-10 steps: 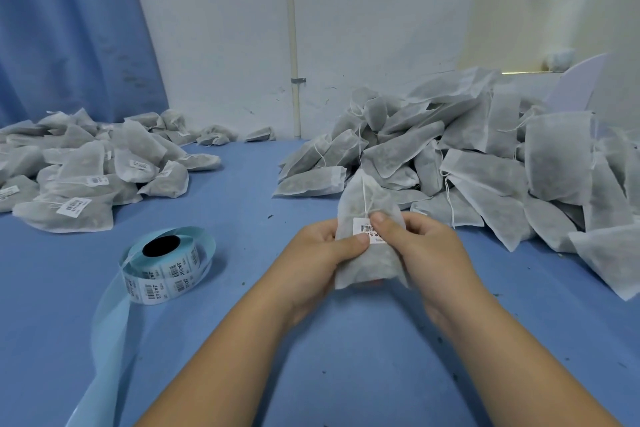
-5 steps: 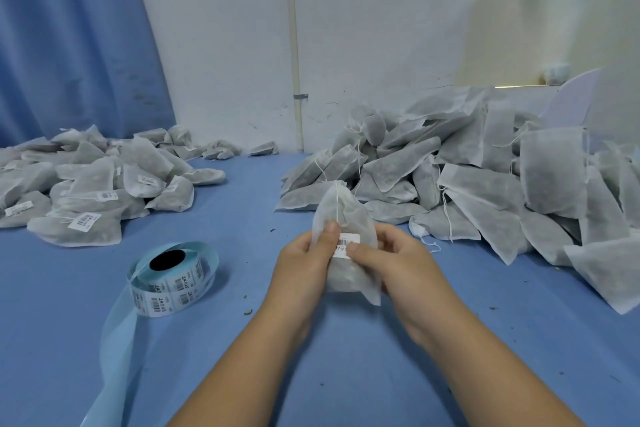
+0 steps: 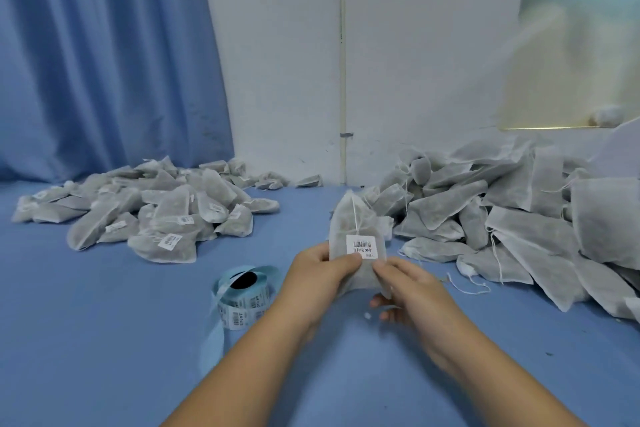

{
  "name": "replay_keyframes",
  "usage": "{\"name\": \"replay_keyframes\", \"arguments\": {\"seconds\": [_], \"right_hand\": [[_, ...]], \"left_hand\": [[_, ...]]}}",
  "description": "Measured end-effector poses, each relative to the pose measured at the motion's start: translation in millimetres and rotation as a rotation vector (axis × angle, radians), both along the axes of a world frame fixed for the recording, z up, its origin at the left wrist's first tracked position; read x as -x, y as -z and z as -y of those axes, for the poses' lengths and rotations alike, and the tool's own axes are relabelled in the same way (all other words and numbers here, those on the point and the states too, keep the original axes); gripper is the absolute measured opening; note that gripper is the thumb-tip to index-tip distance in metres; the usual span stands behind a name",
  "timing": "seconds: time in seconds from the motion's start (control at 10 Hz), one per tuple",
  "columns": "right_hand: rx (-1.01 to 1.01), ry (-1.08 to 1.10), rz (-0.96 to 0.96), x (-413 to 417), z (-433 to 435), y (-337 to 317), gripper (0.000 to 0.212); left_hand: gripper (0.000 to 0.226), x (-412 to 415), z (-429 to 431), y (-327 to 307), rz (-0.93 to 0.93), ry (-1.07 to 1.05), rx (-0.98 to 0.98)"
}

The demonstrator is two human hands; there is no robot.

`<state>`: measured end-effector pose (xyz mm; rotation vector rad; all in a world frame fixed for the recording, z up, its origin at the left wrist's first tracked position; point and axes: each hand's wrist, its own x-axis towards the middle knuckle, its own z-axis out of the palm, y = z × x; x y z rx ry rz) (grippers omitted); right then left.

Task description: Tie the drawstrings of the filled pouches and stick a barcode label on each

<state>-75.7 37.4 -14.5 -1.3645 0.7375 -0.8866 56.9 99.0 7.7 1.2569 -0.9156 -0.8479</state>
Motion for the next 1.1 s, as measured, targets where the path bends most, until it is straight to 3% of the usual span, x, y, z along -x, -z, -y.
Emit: {"name": "replay_keyframes", "arguments": {"seconds": [0.2, 0.3, 0.5, 0.7, 0.8, 1.0, 1.1], "right_hand": [[0.061, -0.147, -0.030, -72.8, -9.7, -39.8, 0.018], [-0.005, -0.213, -0.032, -117.0, -9.2, -54.7, 0.020], [-0.117, -0.174, -0.016, -188.5, 8.8, -62.2, 0.012], [-0.169, -0.153, -0.105, -253.2, 35.3, -52.1, 0.019], [-0.221, -0.186, -0.107, -294.5, 37.8, -48.0, 0.017], [-0.275, -0.255, 0.279, -371.2, 35.9, -95.1, 0.008], [-0.200, -0.227, 0.176, -375.7, 43.2, -87.2, 0.015]], "left_hand": [[0.017, -68.5, -31.0, -19.0, -0.031, -0.111, 0.041], [0.018, -106.9, -38.9, -18.5, -0.082, -0.206, 0.065], [0.011, -203.0, -33.0, 8.8, -0.257, -0.485, 0.089], [0.017, -256.5, -11.4, 47.5, -0.226, -0.656, 0.023], [0.019, -258.7, -6.3, 56.7, -0.221, -0.640, 0.019], [0.016, -263.7, -9.3, 56.4, -0.252, -0.624, 0.039], [0.018, -262.8, -12.0, 54.1, -0.254, -0.624, 0.071]]}}
